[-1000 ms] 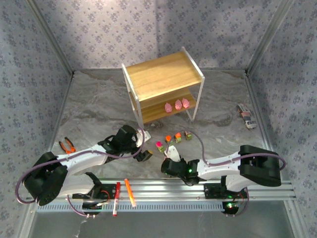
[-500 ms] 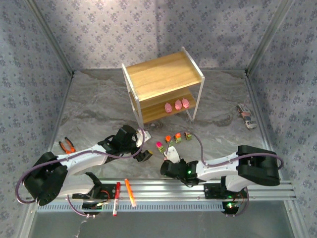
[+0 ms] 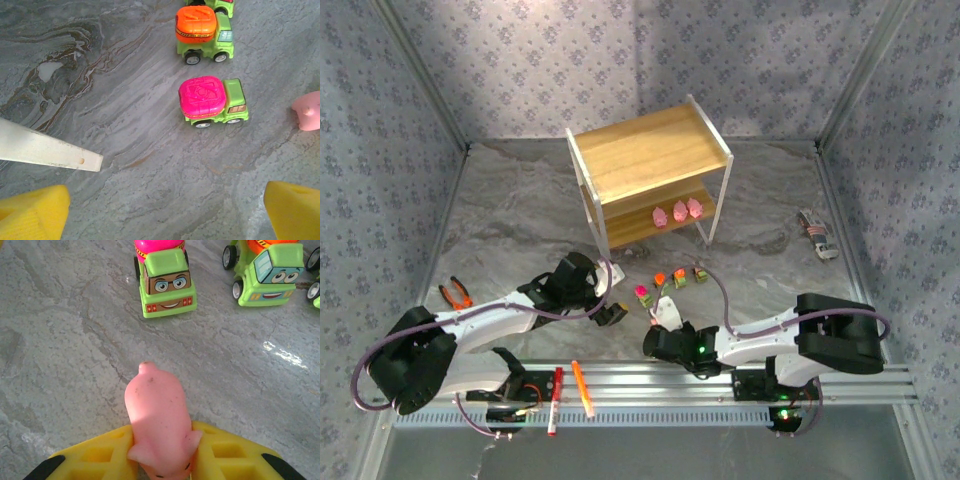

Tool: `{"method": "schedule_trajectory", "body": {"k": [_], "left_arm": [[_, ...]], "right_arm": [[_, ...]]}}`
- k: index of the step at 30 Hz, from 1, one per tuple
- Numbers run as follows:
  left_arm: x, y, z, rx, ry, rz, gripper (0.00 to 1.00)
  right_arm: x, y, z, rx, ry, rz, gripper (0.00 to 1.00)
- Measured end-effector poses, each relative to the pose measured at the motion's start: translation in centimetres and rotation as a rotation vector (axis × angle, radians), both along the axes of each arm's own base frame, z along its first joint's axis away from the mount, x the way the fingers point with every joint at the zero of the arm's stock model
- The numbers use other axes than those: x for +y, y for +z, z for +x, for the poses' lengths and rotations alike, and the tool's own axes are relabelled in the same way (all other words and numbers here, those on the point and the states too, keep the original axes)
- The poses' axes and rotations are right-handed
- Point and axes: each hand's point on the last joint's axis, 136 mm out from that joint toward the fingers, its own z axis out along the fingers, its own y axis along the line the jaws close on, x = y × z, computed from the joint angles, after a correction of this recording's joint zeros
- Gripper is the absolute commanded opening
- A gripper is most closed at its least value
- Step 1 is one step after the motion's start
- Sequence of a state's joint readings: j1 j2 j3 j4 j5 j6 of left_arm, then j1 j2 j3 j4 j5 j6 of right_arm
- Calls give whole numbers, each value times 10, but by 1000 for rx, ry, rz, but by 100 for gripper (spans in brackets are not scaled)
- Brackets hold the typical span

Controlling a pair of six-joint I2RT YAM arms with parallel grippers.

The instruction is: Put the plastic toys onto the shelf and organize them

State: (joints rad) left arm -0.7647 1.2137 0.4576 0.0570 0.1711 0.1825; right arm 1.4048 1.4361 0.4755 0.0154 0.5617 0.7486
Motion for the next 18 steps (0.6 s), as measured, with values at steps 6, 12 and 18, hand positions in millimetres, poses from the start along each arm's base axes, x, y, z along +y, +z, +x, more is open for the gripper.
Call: {"method": "schedule_trajectory", "body": {"k": [6, 12, 18], "left_arm": [[0, 0, 0, 0, 0, 0, 100], [0, 0, 0, 0, 0, 0, 100], [0, 0, 0, 0, 0, 0, 100]], "right_arm": [[-2, 6, -2, 2, 5, 6, 29], [-5, 22, 1, -4, -5, 43, 28], [-17, 38, 8, -12, -40, 60, 27]]}}
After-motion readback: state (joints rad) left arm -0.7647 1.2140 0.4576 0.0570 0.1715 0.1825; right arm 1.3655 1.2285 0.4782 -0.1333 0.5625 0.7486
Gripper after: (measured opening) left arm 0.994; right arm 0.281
